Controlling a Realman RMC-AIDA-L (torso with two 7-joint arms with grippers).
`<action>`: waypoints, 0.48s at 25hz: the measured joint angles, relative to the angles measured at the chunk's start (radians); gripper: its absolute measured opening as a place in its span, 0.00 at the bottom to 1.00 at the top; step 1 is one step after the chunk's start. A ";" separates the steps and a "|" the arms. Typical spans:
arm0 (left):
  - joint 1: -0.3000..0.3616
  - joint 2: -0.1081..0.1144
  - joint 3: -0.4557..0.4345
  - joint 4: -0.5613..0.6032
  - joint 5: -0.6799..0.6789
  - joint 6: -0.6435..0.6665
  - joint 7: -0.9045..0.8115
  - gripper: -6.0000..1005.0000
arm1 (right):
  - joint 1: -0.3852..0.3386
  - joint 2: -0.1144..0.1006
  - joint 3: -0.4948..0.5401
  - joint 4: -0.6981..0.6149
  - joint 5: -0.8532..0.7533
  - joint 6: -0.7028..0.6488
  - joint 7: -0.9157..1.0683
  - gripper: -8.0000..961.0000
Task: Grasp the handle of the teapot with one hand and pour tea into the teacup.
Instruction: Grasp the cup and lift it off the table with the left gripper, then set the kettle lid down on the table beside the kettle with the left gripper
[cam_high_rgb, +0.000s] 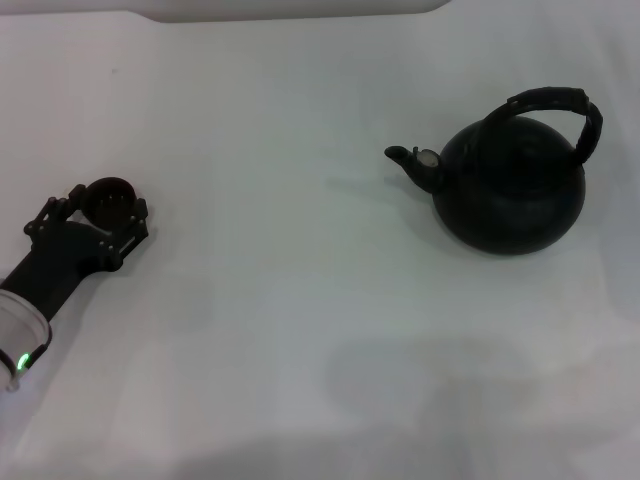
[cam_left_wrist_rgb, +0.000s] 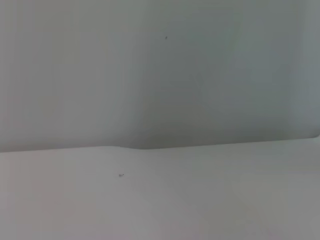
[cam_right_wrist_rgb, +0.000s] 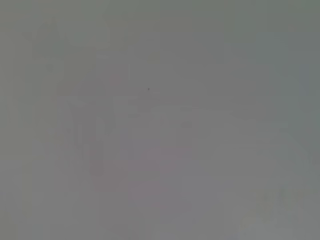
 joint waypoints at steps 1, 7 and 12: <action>0.000 0.000 0.000 0.000 0.000 0.000 0.000 0.81 | 0.000 0.000 0.000 0.000 0.000 0.000 0.000 0.71; 0.001 0.001 0.000 -0.002 0.020 0.000 -0.003 0.81 | -0.003 0.000 0.000 0.000 0.000 0.001 0.000 0.71; 0.000 0.000 0.001 -0.011 0.046 -0.012 -0.004 0.71 | -0.004 0.000 0.000 -0.004 0.000 0.001 0.000 0.71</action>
